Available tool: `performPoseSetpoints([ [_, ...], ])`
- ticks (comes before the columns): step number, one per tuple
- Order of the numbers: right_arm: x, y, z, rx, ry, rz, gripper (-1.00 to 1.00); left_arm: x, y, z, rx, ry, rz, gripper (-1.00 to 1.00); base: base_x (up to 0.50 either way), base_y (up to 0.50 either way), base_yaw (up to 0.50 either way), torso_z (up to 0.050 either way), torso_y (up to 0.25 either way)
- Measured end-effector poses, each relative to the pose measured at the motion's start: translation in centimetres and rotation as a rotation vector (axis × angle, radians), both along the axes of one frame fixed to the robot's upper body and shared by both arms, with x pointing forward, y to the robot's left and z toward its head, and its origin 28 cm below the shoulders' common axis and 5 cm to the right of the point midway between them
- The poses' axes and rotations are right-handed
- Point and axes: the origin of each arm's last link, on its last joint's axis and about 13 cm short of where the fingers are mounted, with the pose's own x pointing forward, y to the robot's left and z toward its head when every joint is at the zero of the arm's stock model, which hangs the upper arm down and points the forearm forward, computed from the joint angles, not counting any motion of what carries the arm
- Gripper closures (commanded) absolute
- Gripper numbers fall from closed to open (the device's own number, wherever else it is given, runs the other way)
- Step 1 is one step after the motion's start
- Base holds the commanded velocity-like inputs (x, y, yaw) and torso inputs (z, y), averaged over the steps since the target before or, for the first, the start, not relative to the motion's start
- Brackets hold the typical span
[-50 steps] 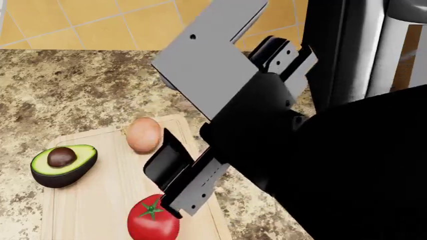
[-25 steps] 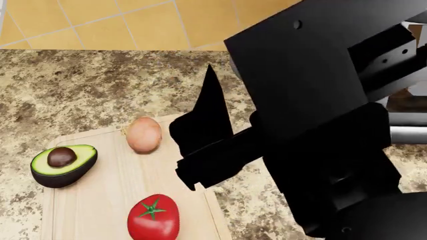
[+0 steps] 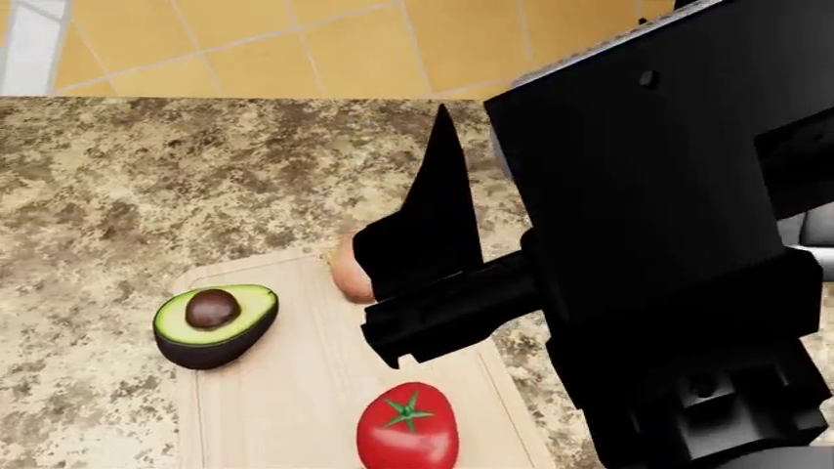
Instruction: Place the avocado, onion, tomato and bell pepper on the cutting board.
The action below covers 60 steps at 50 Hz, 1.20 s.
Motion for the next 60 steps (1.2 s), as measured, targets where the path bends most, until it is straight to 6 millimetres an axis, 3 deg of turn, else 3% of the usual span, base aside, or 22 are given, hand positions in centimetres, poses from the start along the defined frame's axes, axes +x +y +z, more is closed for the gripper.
performPoseSetpoints([
  [60, -0.04, -0.04, -0.74, -0.010, 0.005, 0.006, -1.00, -0.56, -0.45, 0.11, 0.009, 0.001, -0.016, -1.00, 0.00, 0.29, 0.00, 0.000, 0.000],
])
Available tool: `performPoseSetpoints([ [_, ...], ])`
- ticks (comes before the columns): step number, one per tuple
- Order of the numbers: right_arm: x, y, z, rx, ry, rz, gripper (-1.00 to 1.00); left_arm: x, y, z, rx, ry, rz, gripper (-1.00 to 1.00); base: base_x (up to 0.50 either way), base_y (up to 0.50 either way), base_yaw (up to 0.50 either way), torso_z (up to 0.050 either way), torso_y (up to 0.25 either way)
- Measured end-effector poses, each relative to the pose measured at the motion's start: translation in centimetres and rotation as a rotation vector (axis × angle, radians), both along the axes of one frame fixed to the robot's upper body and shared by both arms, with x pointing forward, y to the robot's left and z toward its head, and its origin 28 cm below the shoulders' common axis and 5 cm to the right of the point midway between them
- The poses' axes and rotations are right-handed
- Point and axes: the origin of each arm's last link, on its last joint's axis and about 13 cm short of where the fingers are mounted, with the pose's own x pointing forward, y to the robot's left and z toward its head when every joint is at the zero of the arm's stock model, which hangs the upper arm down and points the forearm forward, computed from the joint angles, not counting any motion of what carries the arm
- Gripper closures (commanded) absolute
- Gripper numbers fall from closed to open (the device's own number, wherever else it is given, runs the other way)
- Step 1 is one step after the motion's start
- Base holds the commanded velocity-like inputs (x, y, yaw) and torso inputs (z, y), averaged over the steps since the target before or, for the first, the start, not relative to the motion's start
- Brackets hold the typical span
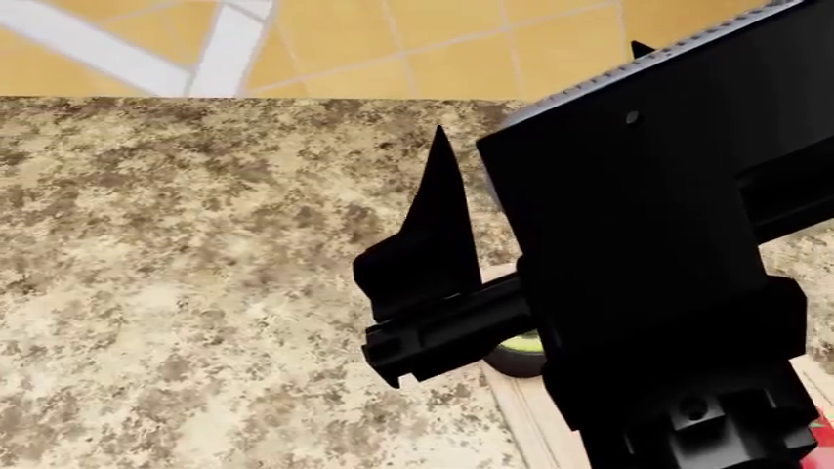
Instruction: Place the avocado, onion, tomato and bell pepper on the cutting board.
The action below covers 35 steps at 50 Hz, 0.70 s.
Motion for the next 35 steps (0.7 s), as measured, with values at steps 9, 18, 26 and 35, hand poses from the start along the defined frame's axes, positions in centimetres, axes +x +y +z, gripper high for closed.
performPoseSetpoints([
  [9, -0.02, -0.07, -0.10, 0.002, 0.003, -0.003, -1.00, -0.03, -0.05, -0.02, 0.002, 0.002, -0.003, -1.00, 0.00, 0.29, 0.00, 0.000, 0.000],
  [18, -0.02, -0.11, -0.19, 0.001, 0.005, -0.004, -1.00, -0.10, -0.08, 0.01, 0.003, 0.001, -0.006, -1.00, 0.00, 0.29, 0.00, 0.000, 0.000],
  [26, 0.06, -0.10, -0.19, -0.001, 0.006, -0.005, -1.00, -0.12, -0.12, 0.03, 0.005, 0.000, -0.008, -1.00, 0.00, 0.29, 0.00, 0.000, 0.000],
  [35, 0.18, -0.12, -0.18, -0.002, 0.010, -0.009, -1.00, -0.07, -0.17, 0.02, 0.008, 0.002, -0.013, -1.00, 0.00, 0.29, 0.00, 0.000, 0.000],
])
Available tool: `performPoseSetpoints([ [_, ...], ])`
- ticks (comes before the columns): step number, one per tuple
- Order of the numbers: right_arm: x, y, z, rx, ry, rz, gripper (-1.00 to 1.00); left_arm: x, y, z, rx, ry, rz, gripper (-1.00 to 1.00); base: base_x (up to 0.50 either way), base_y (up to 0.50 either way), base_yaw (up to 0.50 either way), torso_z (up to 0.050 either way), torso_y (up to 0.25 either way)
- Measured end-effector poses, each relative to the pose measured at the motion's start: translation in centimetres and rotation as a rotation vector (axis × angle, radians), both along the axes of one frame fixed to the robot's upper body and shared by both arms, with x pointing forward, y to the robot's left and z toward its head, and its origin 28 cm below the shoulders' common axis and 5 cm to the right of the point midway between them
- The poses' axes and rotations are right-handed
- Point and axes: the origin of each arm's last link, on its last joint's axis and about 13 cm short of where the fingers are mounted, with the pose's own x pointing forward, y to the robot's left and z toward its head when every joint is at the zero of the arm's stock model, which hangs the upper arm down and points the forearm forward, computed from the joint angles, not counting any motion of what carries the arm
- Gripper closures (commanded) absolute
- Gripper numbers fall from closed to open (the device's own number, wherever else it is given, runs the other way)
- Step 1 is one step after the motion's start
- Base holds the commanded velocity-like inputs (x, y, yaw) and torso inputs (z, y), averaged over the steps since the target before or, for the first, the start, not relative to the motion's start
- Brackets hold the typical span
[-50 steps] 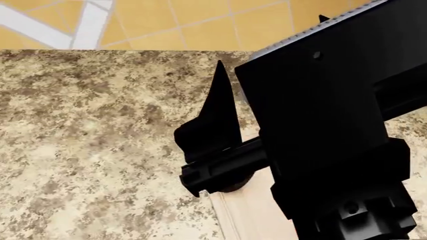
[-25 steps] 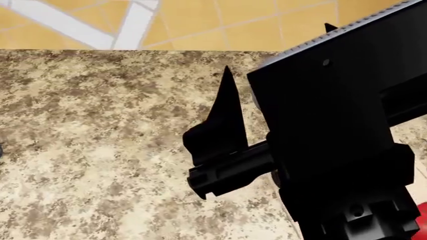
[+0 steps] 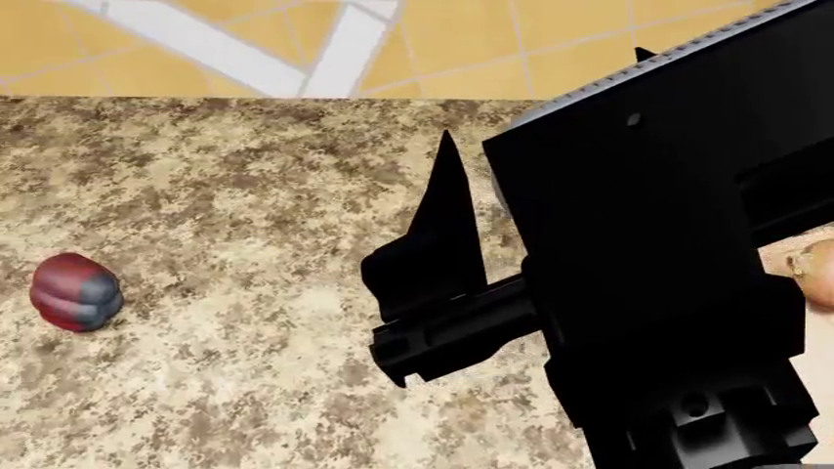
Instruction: Place the avocado, onion, tomato and bell pepper on the cutting board.
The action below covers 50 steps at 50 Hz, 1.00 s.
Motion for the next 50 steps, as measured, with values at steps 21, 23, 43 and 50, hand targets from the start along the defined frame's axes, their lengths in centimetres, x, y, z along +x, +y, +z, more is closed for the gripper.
performPoseSetpoints([
  [21, 0.1, -0.3, -0.1, 0.001, 0.003, -0.020, -1.00, 2.3, -0.2, 0.2, -0.005, 0.096, -0.087, -1.00, 0.00, 0.10, 0.00, 0.000, 0.000],
  [23, 0.2, -0.3, 0.0, 0.001, 0.004, -0.022, -1.00, 2.7, -0.3, 0.3, -0.010, 0.125, -0.112, -1.00, 0.00, 0.00, 0.00, 0.000, 0.000],
  [43, 0.5, -0.5, 0.5, -0.003, -0.002, -0.038, -1.00, 6.1, -0.9, 1.0, 0.025, 0.460, -0.283, -1.00, 0.00, 0.00, 0.00, 0.000, 0.000],
  [50, 0.5, -0.6, 0.4, -0.001, -0.001, -0.042, -1.00, 6.8, -1.2, 0.9, 0.038, 0.568, -0.303, -1.00, 0.00, 0.00, 0.00, 0.000, 0.000],
])
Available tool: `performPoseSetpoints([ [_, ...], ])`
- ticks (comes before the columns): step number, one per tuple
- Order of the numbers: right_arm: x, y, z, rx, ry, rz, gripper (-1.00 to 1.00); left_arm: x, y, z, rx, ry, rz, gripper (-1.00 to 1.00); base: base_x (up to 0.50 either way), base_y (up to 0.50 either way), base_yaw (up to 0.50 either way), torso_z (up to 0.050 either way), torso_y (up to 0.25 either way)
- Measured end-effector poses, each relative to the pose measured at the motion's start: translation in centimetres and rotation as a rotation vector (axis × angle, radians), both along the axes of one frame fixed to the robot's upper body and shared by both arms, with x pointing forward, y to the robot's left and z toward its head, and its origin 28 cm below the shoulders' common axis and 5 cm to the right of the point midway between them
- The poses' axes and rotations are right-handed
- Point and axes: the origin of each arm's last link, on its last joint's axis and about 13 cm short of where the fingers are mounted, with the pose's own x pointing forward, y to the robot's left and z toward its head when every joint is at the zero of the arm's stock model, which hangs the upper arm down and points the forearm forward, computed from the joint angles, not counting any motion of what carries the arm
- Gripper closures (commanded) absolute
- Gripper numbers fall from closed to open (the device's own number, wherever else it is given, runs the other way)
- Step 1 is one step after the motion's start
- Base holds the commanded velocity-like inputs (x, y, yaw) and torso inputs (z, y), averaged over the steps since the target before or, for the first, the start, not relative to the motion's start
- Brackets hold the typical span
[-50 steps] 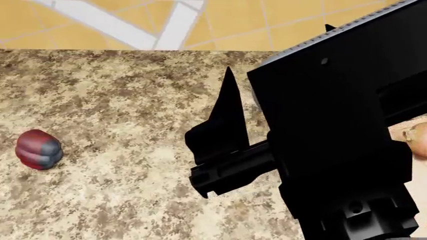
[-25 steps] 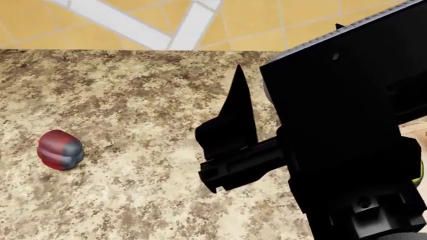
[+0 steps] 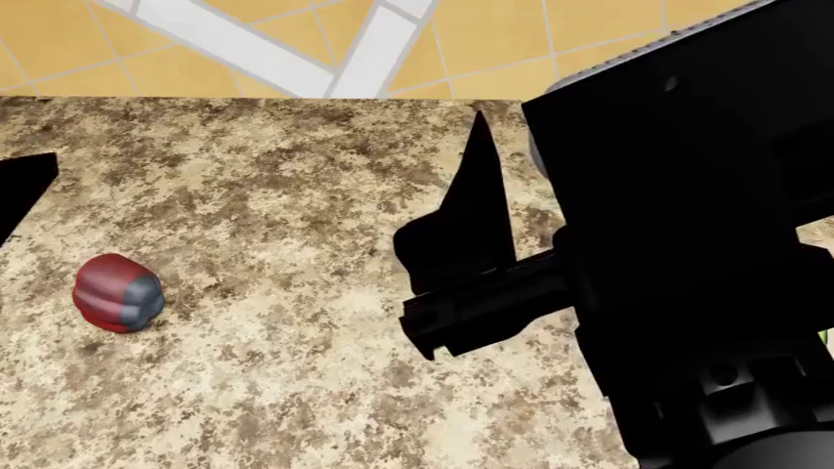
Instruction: Place the avocado, onion, tomato and bell pepper on the cutting board.
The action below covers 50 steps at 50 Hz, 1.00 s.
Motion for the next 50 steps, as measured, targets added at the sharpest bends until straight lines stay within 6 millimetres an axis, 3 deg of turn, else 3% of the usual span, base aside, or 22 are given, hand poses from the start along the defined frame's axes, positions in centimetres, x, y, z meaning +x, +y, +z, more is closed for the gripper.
performPoseSetpoints([
  [24, -0.3, -0.4, -0.5, 0.019, -0.001, -0.011, -1.00, 1.4, -0.6, -1.1, 0.078, 0.194, 0.028, -1.00, 0.00, 0.00, 0.00, 0.000, 0.000],
  [50, -0.4, -0.6, -0.7, 0.026, 0.002, -0.015, -1.00, 6.0, -0.4, -3.6, 0.139, 0.218, 0.089, -1.00, 0.00, 0.00, 0.00, 0.000, 0.000],
])
